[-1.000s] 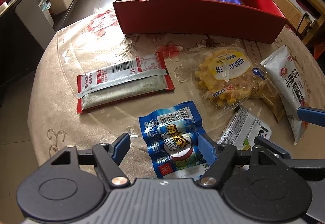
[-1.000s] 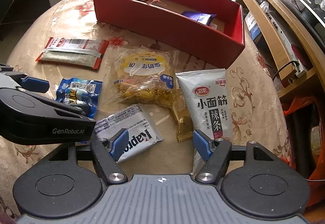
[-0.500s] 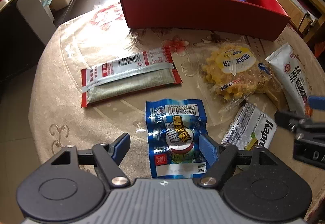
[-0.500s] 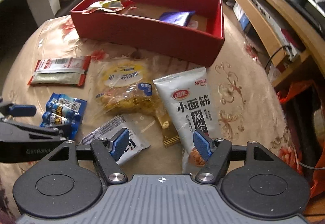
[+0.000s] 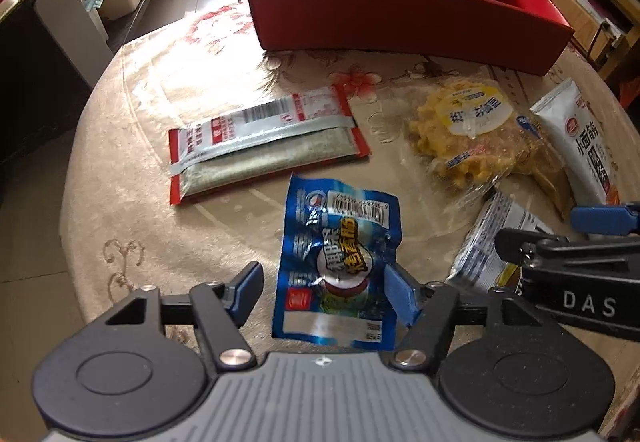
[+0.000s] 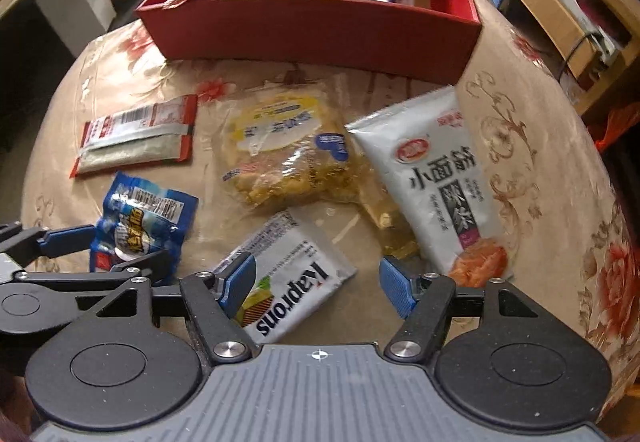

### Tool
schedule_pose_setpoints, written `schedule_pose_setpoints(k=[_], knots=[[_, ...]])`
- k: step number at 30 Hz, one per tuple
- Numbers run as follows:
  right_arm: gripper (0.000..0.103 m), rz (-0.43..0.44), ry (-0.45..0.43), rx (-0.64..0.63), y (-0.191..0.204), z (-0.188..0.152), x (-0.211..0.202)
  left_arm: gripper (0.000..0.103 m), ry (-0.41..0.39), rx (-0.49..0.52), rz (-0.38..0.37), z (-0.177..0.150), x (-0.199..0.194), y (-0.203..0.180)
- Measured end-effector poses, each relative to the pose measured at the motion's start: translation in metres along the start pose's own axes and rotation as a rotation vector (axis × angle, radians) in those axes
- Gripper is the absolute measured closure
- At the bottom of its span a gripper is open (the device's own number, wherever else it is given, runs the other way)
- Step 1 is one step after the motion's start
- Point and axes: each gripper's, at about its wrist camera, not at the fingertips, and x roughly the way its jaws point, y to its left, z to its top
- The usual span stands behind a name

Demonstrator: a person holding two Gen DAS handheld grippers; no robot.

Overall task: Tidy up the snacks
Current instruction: 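Close the left tool on the blue sausage packet while the right tool grasps the white Kaprons packet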

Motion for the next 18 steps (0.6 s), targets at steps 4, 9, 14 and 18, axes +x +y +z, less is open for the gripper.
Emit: schedule_pose_setpoints(k=[4,9,14,18], knots=[[0.028,-0.007,0.005,-0.018,0.008,0.001,0.004,0.041,0.0,-0.006,-0.005,-0.004,-0.002,0.007],[0.028,-0.034,-0.002,-0.045,0.015,0.002,0.006,0.041,-0.004,-0.008,-0.008,-0.005,-0.002,0.009],[0.027,-0.057,-0.012,-0.075,0.019,0.001,0.006,0.041,-0.017,0.005,-0.007,-0.008,-0.003,0.008],[0.027,-0.071,-0.017,-0.091,0.022,0.002,0.004,0.041,-0.013,0.005,-0.011,-0.007,-0.002,0.007]])
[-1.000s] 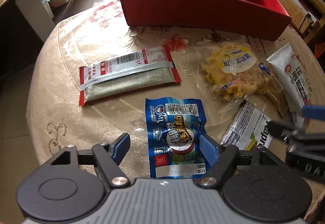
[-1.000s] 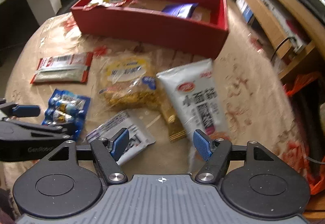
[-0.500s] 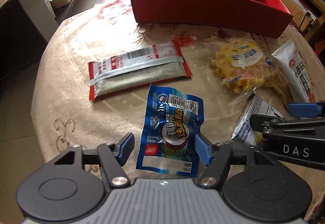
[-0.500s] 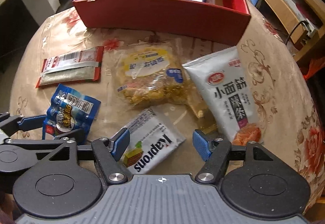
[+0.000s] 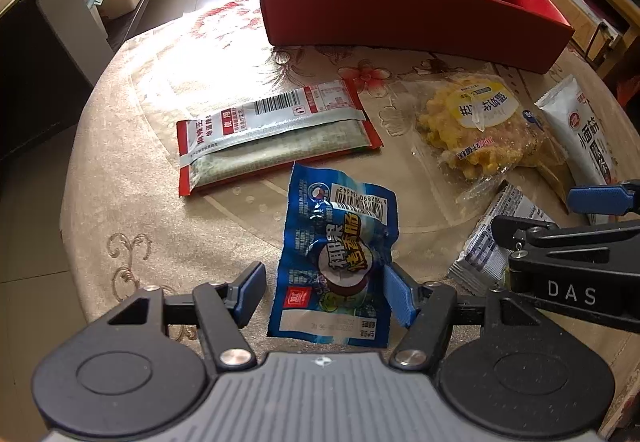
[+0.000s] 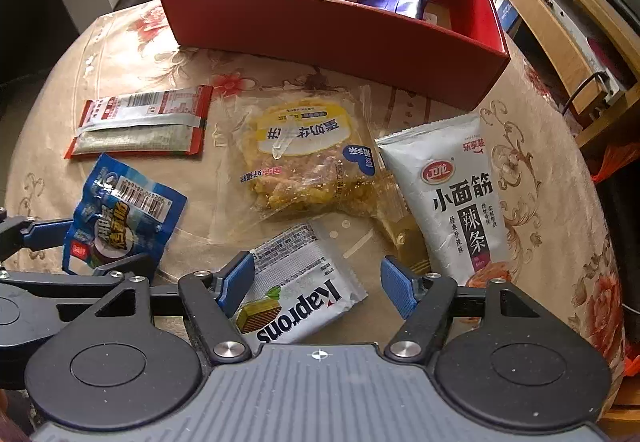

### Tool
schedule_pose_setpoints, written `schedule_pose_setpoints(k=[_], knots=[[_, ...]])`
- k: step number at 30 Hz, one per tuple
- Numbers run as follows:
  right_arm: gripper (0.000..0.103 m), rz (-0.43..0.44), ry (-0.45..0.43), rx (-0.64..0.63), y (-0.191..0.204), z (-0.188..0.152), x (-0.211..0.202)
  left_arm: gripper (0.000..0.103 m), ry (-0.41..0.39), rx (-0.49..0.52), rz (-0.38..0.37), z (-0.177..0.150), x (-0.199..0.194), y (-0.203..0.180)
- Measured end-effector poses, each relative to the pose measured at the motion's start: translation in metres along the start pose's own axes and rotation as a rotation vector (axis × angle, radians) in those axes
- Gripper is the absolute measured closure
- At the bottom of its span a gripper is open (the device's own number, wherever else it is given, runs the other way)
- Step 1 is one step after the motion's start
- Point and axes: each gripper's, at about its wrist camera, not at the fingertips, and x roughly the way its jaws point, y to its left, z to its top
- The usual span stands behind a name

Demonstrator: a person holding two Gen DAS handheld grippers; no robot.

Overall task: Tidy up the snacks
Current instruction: 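Close the left tool on the blue sausage packet while the right tool grasps the white Kaprons packet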

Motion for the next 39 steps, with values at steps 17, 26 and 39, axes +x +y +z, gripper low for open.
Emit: schedule_pose_setpoints(k=[17,26,39], knots=[[0.025,-0.008,0.001,-0.025,0.002,0.002,-0.003,0.041,0.008,0.033,-0.003,-0.001,0.0,-0.002],[0.025,0.007,0.031,0.02,-0.015,-0.006,-0.006,0.042,0.032,0.001,-0.036,-0.004,-0.003,0.015],[0.022,0.113,0.049,0.279,-0.014,-0.008,0.003,0.042,0.032,-0.041,-0.036,-0.002,-0.004,0.019]])
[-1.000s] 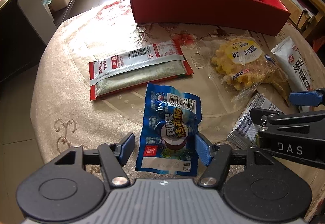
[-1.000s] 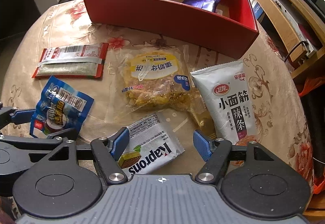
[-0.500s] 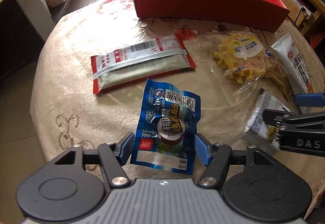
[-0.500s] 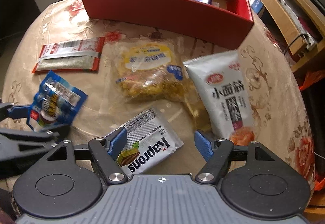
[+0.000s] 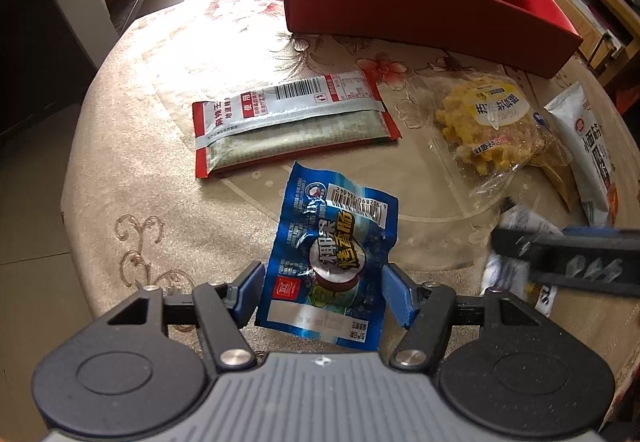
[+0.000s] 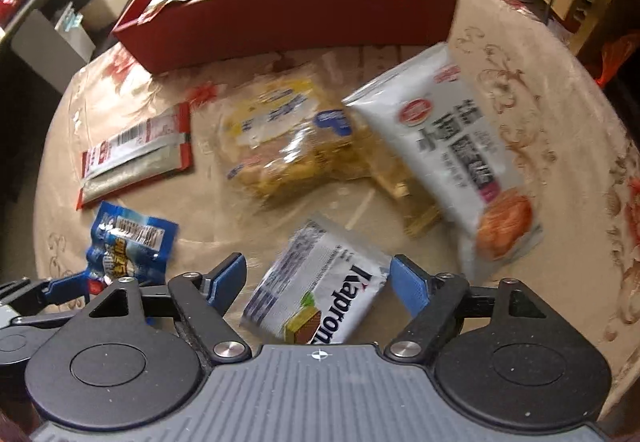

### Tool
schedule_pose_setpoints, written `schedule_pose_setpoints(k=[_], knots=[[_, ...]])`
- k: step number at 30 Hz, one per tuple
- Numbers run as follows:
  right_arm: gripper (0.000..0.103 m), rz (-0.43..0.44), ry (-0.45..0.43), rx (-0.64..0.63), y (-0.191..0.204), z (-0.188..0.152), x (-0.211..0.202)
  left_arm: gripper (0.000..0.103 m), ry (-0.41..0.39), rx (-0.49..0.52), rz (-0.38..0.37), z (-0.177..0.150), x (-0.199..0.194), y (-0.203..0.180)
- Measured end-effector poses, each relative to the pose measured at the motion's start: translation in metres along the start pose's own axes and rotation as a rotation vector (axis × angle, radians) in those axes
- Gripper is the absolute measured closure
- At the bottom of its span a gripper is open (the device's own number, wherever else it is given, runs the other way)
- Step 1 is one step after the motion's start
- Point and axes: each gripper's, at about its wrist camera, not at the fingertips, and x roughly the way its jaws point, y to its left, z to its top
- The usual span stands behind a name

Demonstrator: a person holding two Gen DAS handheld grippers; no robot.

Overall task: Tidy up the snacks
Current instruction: 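Close the left tool on the blue sausage packet while the right tool grasps the white Kaprons packet, then lift the sausage packet and Kaprons packet off the table with both tools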

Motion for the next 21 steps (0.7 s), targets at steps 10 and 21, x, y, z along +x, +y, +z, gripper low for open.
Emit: schedule_pose_setpoints(k=[10,21], knots=[[0.033,-0.116,0.019,-0.224,-0.002,-0.023,-0.002,0.041,-0.002,0.002,-0.002,-0.001,0.0,0.003],[0.034,-0.095,0.011,-0.243,-0.007,-0.03,-0.007,0.035,-0.017,0.035,0.043,0.001,0.006,-0.009]])
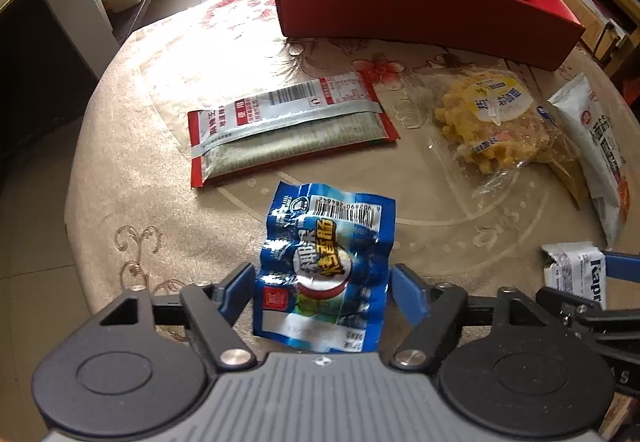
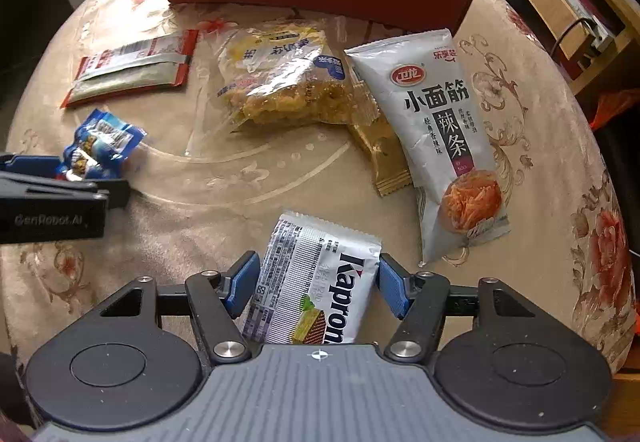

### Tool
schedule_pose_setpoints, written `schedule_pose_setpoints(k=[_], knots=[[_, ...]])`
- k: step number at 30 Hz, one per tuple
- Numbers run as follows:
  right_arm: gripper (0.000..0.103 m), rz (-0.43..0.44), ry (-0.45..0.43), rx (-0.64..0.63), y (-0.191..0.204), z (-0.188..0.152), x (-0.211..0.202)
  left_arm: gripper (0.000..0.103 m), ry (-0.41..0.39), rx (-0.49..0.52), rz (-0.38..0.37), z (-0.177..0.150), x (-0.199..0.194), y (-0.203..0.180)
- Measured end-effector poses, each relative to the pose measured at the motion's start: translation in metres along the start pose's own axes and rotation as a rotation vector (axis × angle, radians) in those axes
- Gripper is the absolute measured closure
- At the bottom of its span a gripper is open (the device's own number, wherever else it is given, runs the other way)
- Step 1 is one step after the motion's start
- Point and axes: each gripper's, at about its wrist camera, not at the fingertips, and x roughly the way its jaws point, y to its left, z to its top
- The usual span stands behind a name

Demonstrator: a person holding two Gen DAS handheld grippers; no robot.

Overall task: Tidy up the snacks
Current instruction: 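Lift the sausage packet and Kaprons packet off the table with both tools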

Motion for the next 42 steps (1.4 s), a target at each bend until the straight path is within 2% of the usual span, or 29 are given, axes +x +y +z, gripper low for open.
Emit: schedule_pose_setpoints(k=[10,19,24,37,38,39,42], knots=[[0.037,0.017,-0.049,-0.024,0.001,-0.001,-0.013,0.036,-0.003,0.0,0.011,-0.003,-0.008,-0.005],[0.037,0.024,-0.074,-0.009,-0.005,-0.003,-0.019,0.036,-0.012,-0.009,-0.037,-0.002,-0.017,-0.01],[0.038,0.033,-0.1,0.004,-0.01,0.0,-0.025,0.036,-0.032,-0.012,-0.056,0.001,-0.025,-0.012],[0.038,0.057,-0.183,0.023,-0.01,0.018,-0.044,0.036,-0.114,0.0,-0.038,0.015,-0.043,-0.023],[0.038,0.058,-0.189,0.024,-0.01,0.019,-0.046,0.038,-0.12,-0.001,-0.038,0.017,-0.045,-0.024],[0.038,0.06,-0.197,0.025,-0.01,0.021,-0.047,0.054,-0.129,0.0,-0.038,0.019,-0.047,-0.024],[0.038,0.069,-0.222,0.036,-0.011,0.028,-0.053,0.054,-0.146,-0.003,-0.047,0.025,-0.053,-0.027]])
